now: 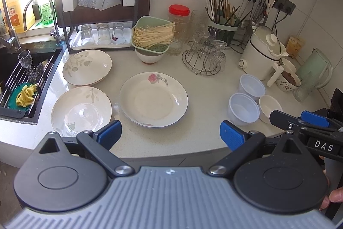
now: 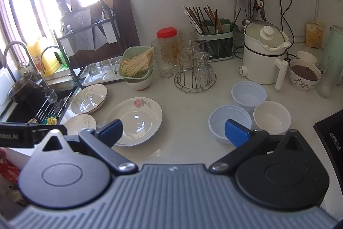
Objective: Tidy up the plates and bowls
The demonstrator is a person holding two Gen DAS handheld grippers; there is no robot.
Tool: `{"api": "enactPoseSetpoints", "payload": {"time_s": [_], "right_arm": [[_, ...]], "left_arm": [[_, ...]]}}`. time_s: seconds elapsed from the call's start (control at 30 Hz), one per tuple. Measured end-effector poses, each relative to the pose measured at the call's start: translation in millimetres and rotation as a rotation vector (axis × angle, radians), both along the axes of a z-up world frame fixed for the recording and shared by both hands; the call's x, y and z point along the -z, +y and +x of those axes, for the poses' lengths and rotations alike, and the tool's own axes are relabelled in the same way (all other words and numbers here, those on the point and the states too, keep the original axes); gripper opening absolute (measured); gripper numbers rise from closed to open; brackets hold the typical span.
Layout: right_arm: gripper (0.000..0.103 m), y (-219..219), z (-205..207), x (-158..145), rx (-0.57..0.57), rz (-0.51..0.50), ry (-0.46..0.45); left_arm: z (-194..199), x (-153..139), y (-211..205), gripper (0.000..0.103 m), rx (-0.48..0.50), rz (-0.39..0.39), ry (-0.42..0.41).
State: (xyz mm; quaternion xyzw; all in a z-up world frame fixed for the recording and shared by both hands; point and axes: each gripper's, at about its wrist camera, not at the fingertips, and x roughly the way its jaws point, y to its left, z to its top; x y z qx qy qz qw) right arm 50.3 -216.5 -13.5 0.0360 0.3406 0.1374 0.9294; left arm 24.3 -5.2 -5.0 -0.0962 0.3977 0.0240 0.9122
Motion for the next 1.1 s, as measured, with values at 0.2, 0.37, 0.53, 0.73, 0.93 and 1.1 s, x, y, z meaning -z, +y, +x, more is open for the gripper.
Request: {"api": "enactPoseSetpoints", "payload": {"time_s": [0.2, 0.37, 0.53, 0.73, 0.93, 1.1], "right_arm": [[0.103, -2, 0, 1, 0.0, 0.003, -0.001], [0.103, -2, -2, 1, 0.0, 0.003, -0.002], [0.103, -2, -2, 0, -0.001, 0.004, -0.002], [0.103, -3, -3, 0, -0.001, 0.003, -0.004], [0.103, -1, -7, 2, -0.013, 0.006, 0.007], [0.103, 3, -5, 7, -0.037, 0.006, 0.007]], "left_arm": [[1, -1, -1, 0.1, 0.001, 0.002, 0.0], [1, -1, 0, 0.1, 0.001, 0.002, -0.001], [1, 0, -1, 0.1, 0.003, 0.002, 0.0], [0, 0, -2, 0.1, 0.0, -0.002, 0.001], [0, 4, -2, 0.1, -0.016, 0.008, 0.013], [0, 13, 4, 0.1, -0.056, 0.009, 0.027]]}}
